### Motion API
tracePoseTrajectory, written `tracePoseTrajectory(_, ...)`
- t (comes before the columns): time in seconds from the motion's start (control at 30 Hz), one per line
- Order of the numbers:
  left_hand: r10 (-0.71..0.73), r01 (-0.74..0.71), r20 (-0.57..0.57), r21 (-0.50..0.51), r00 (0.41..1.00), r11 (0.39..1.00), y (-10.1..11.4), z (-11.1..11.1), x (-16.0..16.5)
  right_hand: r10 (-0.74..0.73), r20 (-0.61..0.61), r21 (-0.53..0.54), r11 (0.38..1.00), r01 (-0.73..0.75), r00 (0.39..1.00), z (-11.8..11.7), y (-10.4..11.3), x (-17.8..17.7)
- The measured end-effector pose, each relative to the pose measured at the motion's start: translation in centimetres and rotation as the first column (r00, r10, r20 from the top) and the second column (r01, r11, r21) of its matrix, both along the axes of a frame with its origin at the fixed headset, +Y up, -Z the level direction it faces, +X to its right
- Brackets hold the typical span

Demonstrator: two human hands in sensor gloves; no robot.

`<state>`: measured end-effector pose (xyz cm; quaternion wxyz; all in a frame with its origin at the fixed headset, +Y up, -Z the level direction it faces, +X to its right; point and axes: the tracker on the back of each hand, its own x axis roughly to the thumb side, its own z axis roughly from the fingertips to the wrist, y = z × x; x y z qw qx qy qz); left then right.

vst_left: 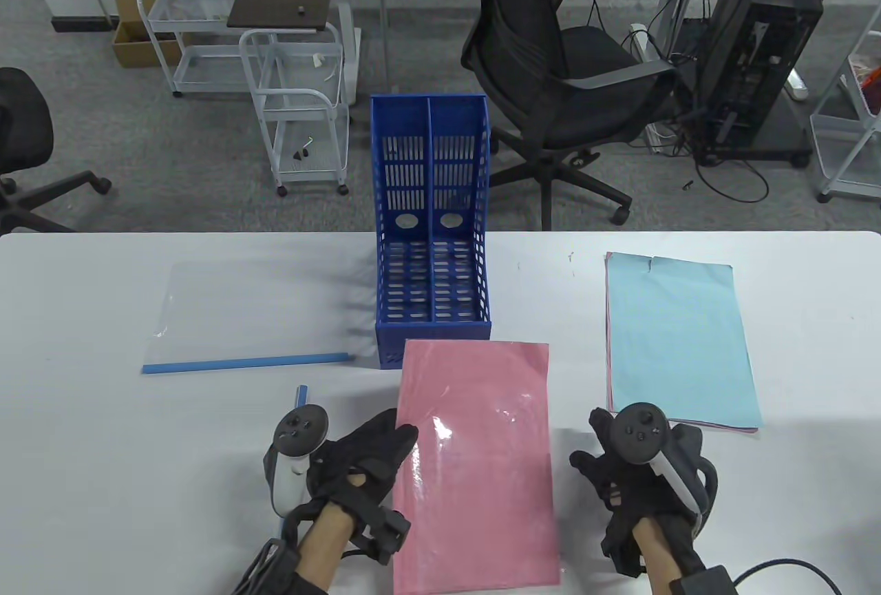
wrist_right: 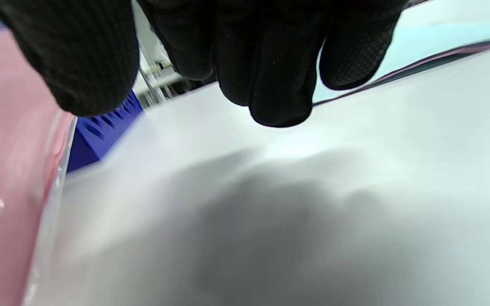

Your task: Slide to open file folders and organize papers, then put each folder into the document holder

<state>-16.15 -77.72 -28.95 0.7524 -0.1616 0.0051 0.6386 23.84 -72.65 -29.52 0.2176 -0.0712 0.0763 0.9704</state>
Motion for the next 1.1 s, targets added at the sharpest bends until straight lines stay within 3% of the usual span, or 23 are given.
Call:
tracePoseTrajectory(0.1,0.018,-0.016,-0.026,0.092,0.999,0.996,0.4,0.5,-0.8,-0.059,-0.085,0.091,0.994,0.067,0.995,0.1,0.5,-0.7)
tracePoseTrajectory(0.23,0.062,-0.068,0.036,0.204,0.997,0.977,1.4,1.2,-0.5,-0.290,-0.230,0.061,0.949,0.311,0.929,0.6,0.6,-2.1)
tracePoseTrajectory(0.4,0.096,-0.127,0.109,0.333,0.989,0.934,2.8,2.2,-0.1,-0.601,-0.245,0.004,0.784,0.621,0.760,1.0,0.6,-3.0)
tracePoseTrajectory(0.47,0.083,-0.116,0.098,0.405,0.992,0.907,3.7,2.8,-0.2,-0.693,-0.221,0.072,0.691,0.720,0.687,1.5,1.3,-3.0)
tracePoseTrajectory(0.57,0.069,-0.109,0.099,0.492,0.993,0.864,4.7,3.2,-0.3,-0.731,-0.297,0.159,0.596,0.787,0.614,2.3,2.6,-3.4)
tracePoseTrajectory(0.7,0.086,-0.114,0.082,0.475,0.993,0.873,4.0,3.1,-0.6,-0.699,-0.328,0.185,0.612,0.769,0.635,2.5,2.5,-3.8)
tracePoseTrajectory(0.77,0.076,-0.105,0.084,0.438,0.994,0.893,3.1,2.9,-0.5,-0.746,-0.302,0.114,0.590,0.799,0.593,2.3,1.6,-4.1)
tracePoseTrajectory(0.8,0.074,-0.096,0.068,0.420,0.995,0.902,2.8,2.8,-0.4,-0.784,-0.289,0.089,0.550,0.830,0.550,2.2,1.1,-4.3)
tracePoseTrajectory(0.9,0.086,-0.116,0.090,0.412,0.992,0.904,2.6,2.8,0.1,-0.856,-0.236,0.107,0.447,0.888,0.460,2.4,0.7,-4.5)
tracePoseTrajectory(1.0,0.111,-0.149,0.110,0.436,0.988,0.887,3.0,2.9,0.4,-0.869,-0.249,0.144,0.404,0.903,0.428,2.7,1.0,-4.6)
tracePoseTrajectory(1.1,0.107,-0.135,0.090,0.430,0.990,0.893,2.8,2.7,-0.1,-0.855,-0.293,0.121,0.411,0.903,0.428,2.6,0.9,-4.8)
